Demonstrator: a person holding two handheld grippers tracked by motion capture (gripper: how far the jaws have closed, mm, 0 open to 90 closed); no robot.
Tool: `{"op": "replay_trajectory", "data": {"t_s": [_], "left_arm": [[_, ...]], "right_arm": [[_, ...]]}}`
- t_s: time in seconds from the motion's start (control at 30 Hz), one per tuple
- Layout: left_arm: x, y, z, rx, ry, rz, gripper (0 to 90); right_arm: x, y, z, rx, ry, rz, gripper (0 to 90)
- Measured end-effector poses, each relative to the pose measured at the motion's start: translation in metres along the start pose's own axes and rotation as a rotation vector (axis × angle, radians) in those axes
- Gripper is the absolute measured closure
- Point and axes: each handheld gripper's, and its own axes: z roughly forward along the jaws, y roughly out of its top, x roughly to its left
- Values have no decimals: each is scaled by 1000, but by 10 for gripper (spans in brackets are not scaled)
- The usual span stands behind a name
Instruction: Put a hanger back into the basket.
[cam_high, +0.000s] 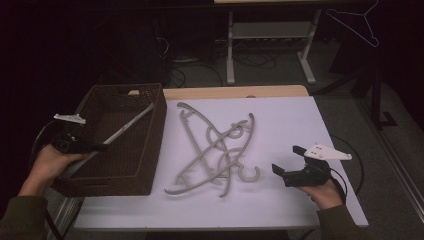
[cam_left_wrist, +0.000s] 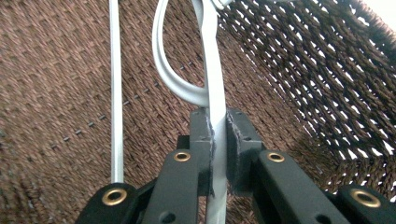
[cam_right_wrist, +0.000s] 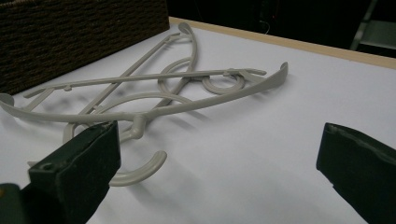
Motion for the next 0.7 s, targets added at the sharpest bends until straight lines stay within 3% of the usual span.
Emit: {"op": "replay_trajectory", "data": {"t_s": [0.23, 0.47, 0.67, 0.7], "left_arm": [[0, 0, 6, 37, -15, 10, 818], [2, -1, 6, 41, 14, -16, 791], [4, 0, 8, 89, 33, -18, 799], [4, 0, 8, 89, 33, -18, 767]], "right_arm": [[0, 0, 0, 1, 0, 1, 0], [0, 0, -1, -1, 0, 2, 0], [0, 0, -1, -4, -1, -3, 0], [0, 0, -1, -4, -1, -3, 0]]}}
